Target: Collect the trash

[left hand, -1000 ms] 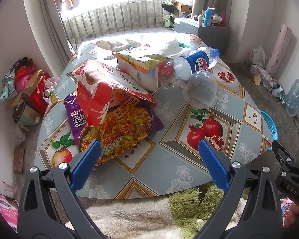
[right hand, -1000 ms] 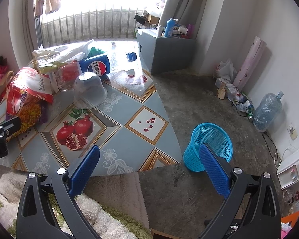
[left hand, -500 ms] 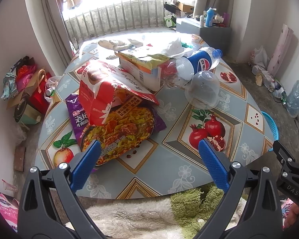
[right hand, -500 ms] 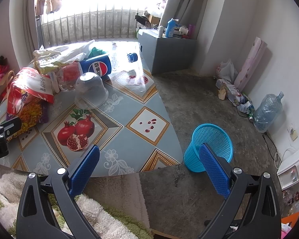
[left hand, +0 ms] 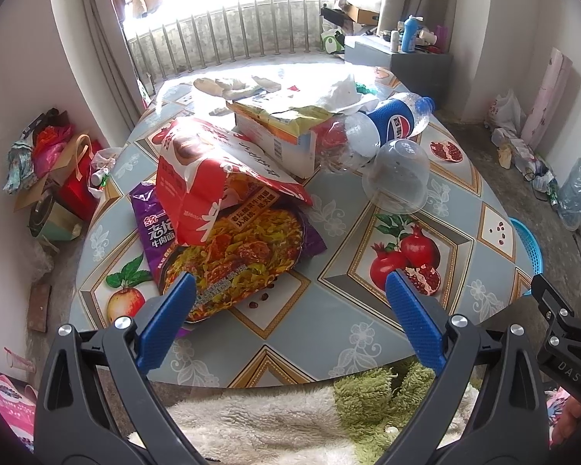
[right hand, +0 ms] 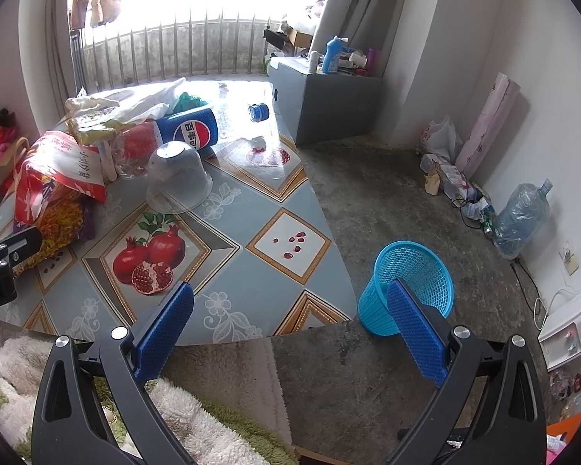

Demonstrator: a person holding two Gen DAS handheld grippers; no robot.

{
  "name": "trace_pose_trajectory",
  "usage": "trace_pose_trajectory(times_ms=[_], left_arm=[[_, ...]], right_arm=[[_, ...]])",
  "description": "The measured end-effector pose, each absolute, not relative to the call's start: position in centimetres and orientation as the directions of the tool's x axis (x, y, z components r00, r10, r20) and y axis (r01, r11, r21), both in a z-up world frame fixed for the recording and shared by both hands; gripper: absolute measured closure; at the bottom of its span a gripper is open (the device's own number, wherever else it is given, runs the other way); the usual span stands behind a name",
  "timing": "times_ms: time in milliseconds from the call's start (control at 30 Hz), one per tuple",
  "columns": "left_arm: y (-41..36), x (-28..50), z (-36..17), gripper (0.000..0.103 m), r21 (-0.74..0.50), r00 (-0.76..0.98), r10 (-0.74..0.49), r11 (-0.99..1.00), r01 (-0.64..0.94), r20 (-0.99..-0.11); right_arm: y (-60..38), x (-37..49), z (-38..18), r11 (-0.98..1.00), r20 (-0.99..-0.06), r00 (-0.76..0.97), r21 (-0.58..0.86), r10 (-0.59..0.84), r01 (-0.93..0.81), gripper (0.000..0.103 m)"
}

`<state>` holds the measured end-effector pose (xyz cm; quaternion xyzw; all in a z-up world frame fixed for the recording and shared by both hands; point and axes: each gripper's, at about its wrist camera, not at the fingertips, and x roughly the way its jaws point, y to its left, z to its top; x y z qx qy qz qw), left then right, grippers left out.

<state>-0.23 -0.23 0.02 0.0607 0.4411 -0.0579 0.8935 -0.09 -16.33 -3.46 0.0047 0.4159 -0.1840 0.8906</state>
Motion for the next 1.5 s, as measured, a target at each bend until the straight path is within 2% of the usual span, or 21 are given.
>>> trace_pose_trajectory(times_ms=[567, 733, 1000, 1200, 1500], left_arm=[[1.3, -0.1, -0.1, 0.009, 0.034, 0.604, -0.066, 0.988, 0.153, -0.794], [3.8, -0.1, 0.3, 0.009, -0.015, 0.651, -0.115, 0.987, 0.157, -0.750], [4.0, 0.9, 2.0, 0.009, 0.073, 0.743, -0.152, 0.963, 0.260, -0.651], [6.9, 0.5, 2.9, 0.009, 0.005, 0.775, -0.252, 0.950, 0.313, -0.579], [7.5, -0.2, 1.2, 0.009, -0.003, 0.745, -0.310, 0.924, 0.382, -0.591]], right_arm=[[-16.2, 0.2, -3.5, 0.934, -0.734, 0.601, -0.126, -0.315, 0.335, 0.006], [-15.7, 1.2, -3.4, 0.940, -0.706, 0.644, -0.091, -0.294, 0.330, 0.006], [-15.6, 2.8, -2.5, 0.961, -0.658, 0.722, -0.009, -0.214, 0.276, 0.006], [-14.4, 4.6, -2.4, 0.974, -0.635, 0.758, 0.042, -0.148, 0.225, 0.006], [-12.5, 6.6, -3.1, 0.984, -0.648, 0.756, 0.055, -0.092, 0.167, 0.006]])
